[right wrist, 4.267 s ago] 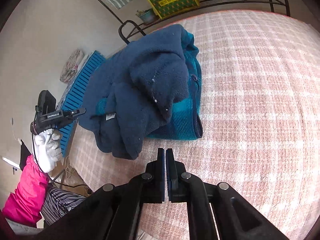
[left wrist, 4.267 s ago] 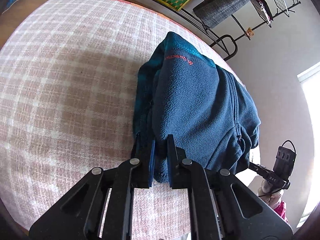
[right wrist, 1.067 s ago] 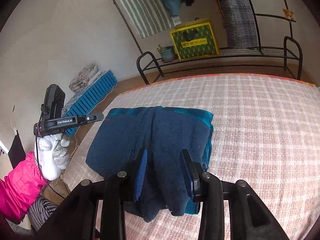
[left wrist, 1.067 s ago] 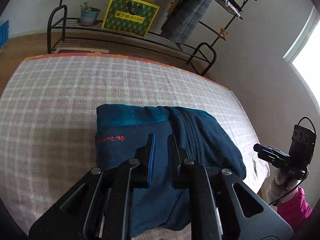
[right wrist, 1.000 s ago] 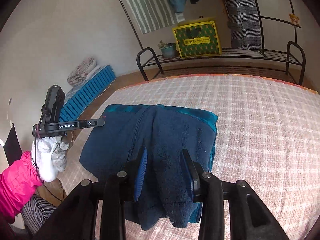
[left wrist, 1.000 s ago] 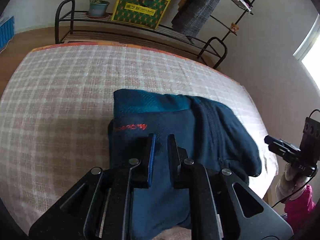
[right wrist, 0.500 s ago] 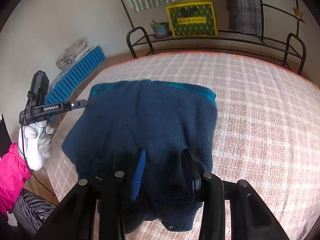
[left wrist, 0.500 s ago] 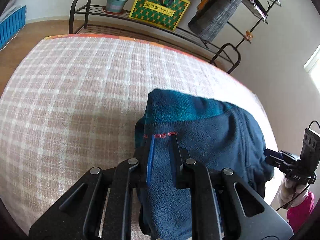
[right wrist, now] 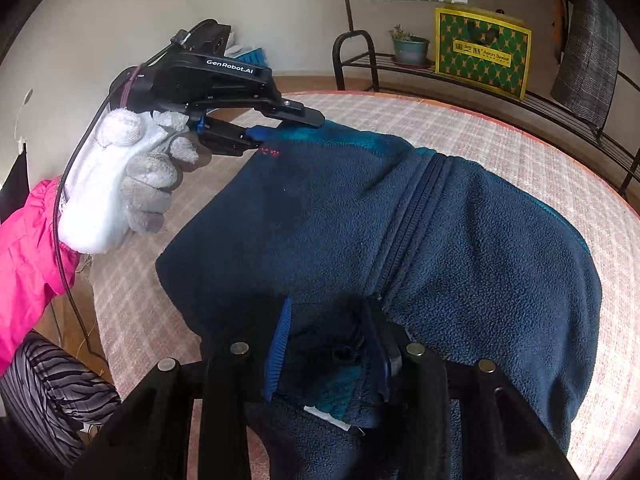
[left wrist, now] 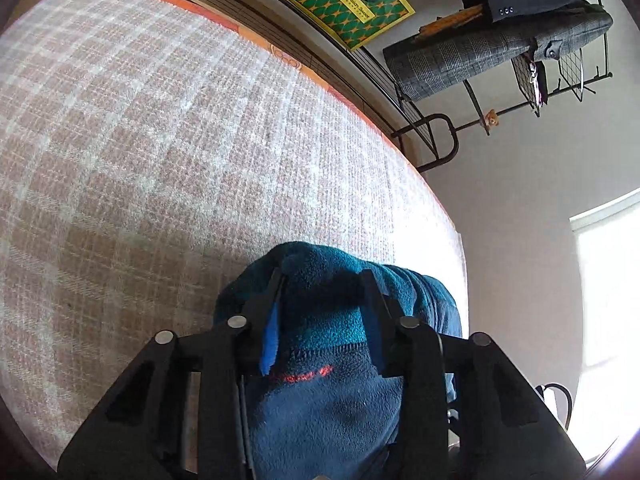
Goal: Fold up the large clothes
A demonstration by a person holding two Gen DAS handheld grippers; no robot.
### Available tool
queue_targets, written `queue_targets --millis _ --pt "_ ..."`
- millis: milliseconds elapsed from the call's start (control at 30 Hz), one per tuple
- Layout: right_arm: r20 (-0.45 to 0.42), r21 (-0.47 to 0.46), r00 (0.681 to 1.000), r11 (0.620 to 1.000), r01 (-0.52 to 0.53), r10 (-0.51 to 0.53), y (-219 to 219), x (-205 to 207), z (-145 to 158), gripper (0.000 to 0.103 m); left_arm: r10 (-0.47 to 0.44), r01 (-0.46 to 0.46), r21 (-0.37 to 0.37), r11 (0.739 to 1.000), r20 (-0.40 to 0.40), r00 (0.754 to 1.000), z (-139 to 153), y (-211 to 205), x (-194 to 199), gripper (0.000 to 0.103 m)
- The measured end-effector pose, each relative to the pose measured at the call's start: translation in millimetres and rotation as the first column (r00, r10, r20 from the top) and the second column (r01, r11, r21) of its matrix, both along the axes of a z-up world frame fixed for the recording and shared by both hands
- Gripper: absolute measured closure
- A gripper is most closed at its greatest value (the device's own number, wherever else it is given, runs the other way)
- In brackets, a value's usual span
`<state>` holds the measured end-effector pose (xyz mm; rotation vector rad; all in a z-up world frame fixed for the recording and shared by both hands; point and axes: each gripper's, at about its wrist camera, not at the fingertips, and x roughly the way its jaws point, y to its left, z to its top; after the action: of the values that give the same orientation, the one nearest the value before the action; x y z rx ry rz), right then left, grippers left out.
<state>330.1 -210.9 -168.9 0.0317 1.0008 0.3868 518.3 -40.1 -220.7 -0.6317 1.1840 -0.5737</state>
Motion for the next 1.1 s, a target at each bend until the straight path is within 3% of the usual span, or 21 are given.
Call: queue_targets --millis 67,167,233,300,433,500,567,733,833,967,1100 --pt "-0.009 0.02 1.0 1.0 0.014 -0.014 -4 2 -7 0.064 0.024 -0.026 0.032 0.999 0.039 0.999 -4 -3 3 0.077" --pt "-0.011 0.022 1.0 0.999 0.029 -0.029 -2 0 -17 0.064 0.037 -0.053 0.139 0.989 0.115 0.993 -13 -13 4 0.078" --pt "-0.004 -0.009 1.0 1.0 0.023 -0.023 4 0 -17 0.064 0.04 -0.064 0.198 0.978 0.124 0.991 -28 -17 7 0.076" --pt "-0.016 -0.008 0.999 1.0 0.029 -0.029 3 3 -11 0.064 0.046 -0.07 0.2 0.977 0.124 0.991 -34 -15 8 0.071" --pt "0.016 0.017 0.998 0.998 0.066 -0.066 -8 -5 14 0.068 0.01 -0.057 0.291 0.955 0.162 0.987 -7 -10 4 0.068" --pt "0.082 -0.048 0.989 0.991 0.126 -0.122 -15 -9 29 0.068 0.004 -0.084 0.358 0.93 0.22 0.975 14 -5 -4 0.069" --pt "0.139 -0.167 0.968 0.958 0.233 -0.211 -22 -8 40 0.068 -0.002 -0.118 0.399 0.909 0.288 0.958 35 -1 -14 0.069" --pt "0.22 -0.211 0.917 0.901 0.378 -0.334 -40 -7 62 0.066 -0.052 -0.116 0.405 0.907 0.383 0.922 69 -14 -43 0.069" --pt "0.223 -0.217 0.912 0.894 0.391 -0.345 -44 -3 65 0.066 -0.104 -0.072 0.412 0.908 0.387 0.916 71 -35 -53 0.069" --pt "0.214 -0.228 0.916 0.894 0.385 -0.34 -52 3 61 0.066 -0.161 -0.035 0.463 0.885 0.376 0.912 56 -64 -54 0.069" --pt "0.169 -0.203 0.923 0.904 0.377 -0.347 -66 13 45 0.063 -0.138 -0.05 0.504 0.862 0.328 0.934 26 -74 -38 0.069"
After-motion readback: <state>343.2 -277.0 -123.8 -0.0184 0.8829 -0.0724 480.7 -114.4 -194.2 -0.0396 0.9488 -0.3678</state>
